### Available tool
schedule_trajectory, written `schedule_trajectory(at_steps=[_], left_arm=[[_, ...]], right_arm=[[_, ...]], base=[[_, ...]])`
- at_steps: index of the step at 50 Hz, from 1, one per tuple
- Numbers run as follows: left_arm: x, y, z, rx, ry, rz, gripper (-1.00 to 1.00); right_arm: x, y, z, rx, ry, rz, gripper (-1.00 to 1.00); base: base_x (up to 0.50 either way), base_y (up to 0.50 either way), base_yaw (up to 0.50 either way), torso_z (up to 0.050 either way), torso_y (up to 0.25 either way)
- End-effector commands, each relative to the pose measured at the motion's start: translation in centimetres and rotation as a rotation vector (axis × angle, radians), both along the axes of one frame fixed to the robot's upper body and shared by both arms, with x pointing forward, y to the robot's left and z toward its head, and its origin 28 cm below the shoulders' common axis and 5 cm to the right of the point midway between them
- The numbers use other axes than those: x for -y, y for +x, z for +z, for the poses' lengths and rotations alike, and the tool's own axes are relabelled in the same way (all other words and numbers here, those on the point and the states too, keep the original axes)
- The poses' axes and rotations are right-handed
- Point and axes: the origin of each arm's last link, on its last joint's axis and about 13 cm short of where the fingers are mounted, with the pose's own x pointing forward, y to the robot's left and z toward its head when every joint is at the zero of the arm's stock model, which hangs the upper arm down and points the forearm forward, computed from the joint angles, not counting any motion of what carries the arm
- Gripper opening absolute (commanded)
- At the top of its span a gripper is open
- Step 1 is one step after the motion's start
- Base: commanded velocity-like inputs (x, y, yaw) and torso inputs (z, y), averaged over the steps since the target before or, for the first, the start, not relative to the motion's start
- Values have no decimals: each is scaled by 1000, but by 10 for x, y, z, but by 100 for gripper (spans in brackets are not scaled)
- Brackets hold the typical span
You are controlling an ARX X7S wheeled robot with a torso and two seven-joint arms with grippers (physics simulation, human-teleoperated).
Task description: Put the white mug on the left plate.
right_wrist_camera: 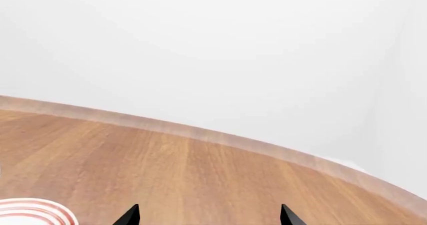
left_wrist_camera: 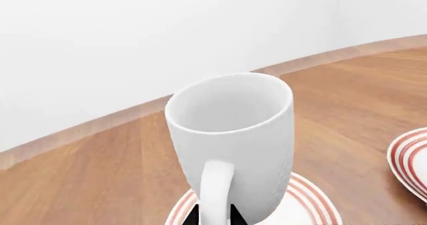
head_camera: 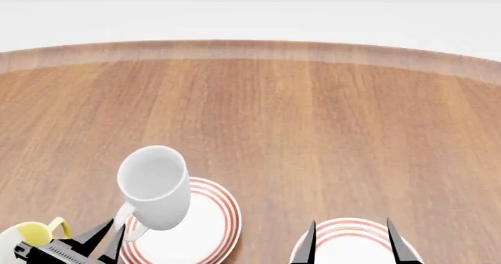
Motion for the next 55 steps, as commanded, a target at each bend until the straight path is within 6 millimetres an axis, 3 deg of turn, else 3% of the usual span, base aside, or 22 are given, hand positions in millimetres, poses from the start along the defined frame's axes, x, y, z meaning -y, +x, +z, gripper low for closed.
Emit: schedule_trajectory(at_steps=[1, 55], left_arm=[[6, 1, -1, -1, -1, 23, -100], [31, 12, -16, -91, 1, 86, -100]], right_arm=[[0, 0, -1, 0, 1, -1, 100], [2, -2, -3, -1, 8, -4, 100]], base=[[0, 0, 0, 0, 0], [0, 0, 0, 0, 0]])
